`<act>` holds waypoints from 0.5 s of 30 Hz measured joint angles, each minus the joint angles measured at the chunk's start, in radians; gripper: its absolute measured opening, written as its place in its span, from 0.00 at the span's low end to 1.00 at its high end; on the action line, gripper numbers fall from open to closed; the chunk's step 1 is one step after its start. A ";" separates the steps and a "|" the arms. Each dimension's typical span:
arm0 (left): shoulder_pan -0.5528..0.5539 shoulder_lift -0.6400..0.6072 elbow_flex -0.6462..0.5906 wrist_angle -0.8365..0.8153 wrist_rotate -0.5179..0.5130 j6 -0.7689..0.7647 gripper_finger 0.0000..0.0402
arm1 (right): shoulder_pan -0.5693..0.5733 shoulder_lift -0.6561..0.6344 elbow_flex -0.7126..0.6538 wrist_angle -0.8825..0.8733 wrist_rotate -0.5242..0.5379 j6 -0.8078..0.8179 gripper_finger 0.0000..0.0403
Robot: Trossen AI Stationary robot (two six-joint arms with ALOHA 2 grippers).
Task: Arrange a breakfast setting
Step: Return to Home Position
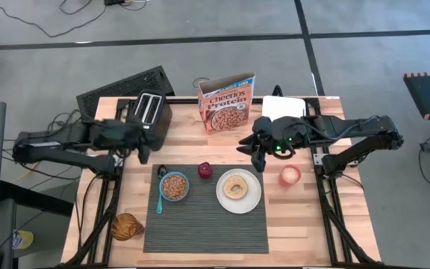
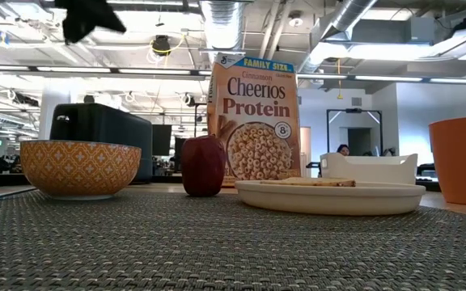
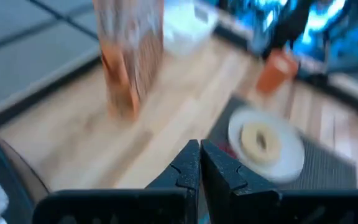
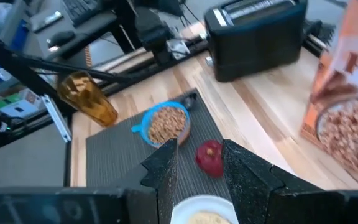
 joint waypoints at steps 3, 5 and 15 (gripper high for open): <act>0.000 0.000 0.047 0.054 -0.064 -0.013 0.00 | -0.004 0.000 0.000 0.029 0.000 -0.034 0.37; 0.000 -0.001 0.058 0.095 -0.077 0.022 0.00 | -0.012 0.000 0.000 0.041 0.000 -0.039 0.35; -0.001 -0.062 0.043 0.312 0.304 0.368 0.00 | 0.005 -0.056 0.000 0.062 -0.001 -0.110 0.16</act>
